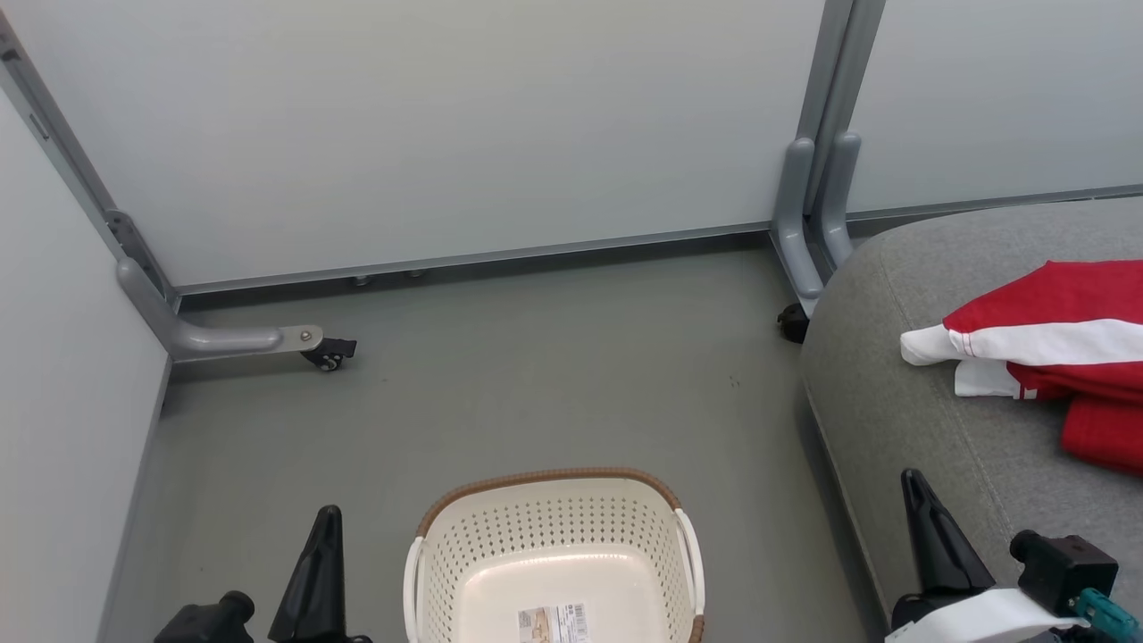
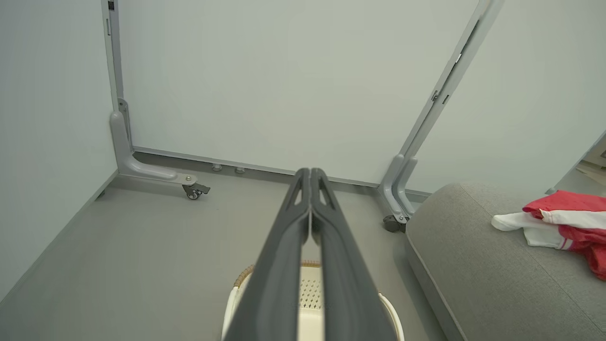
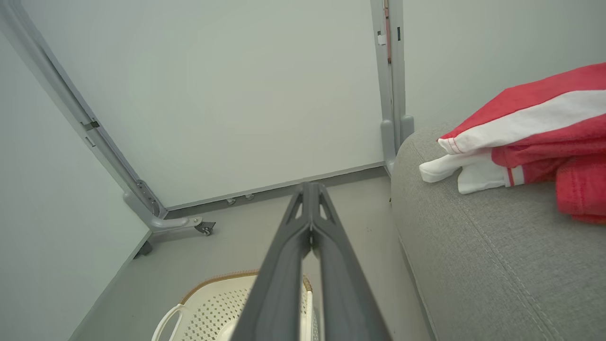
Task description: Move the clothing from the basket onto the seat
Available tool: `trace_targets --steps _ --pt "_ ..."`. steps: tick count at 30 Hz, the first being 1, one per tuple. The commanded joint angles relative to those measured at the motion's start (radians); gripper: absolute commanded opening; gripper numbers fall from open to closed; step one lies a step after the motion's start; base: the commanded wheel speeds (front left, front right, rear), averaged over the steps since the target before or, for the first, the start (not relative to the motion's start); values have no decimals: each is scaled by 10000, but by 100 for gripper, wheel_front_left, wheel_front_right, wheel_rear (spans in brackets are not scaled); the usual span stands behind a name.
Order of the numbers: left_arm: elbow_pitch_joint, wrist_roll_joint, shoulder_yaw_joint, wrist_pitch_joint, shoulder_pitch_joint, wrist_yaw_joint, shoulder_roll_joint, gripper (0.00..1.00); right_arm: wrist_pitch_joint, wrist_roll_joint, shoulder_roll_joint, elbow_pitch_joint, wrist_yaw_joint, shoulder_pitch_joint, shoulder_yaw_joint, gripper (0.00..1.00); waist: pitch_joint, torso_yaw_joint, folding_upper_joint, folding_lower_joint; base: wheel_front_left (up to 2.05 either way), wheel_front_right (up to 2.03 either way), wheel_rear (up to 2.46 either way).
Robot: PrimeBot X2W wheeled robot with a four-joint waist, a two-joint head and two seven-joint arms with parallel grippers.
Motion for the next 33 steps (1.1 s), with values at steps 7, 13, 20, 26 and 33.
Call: trace_targets --steps 7,13,20,26,33 --pt "70 -1576 157 285 -591 4 159 0 316 1609 -150 38 -2 -482 -50 0 41 5 0 1 0 0 0" --pt "210 -2569 235 492 -792 -4 206 0 528 2635 -195 156 -2 -642 -79 0 74 8 0 1 0 0 0" --pt "349 -3635 334 717 -1002 -10 248 0 767 3729 -236 281 -3 -809 -120 0 113 11 0 1 0 0 0" --pt "425 -4483 424 911 -1161 -12 277 0 965 4608 -262 385 -3 -940 -159 0 147 14 0 1 0 0 0" --pt "519 -5417 528 1129 -1338 -14 304 0 1191 5570 -285 498 -4 -1083 -212 0 186 18 0 1 0 0 0"
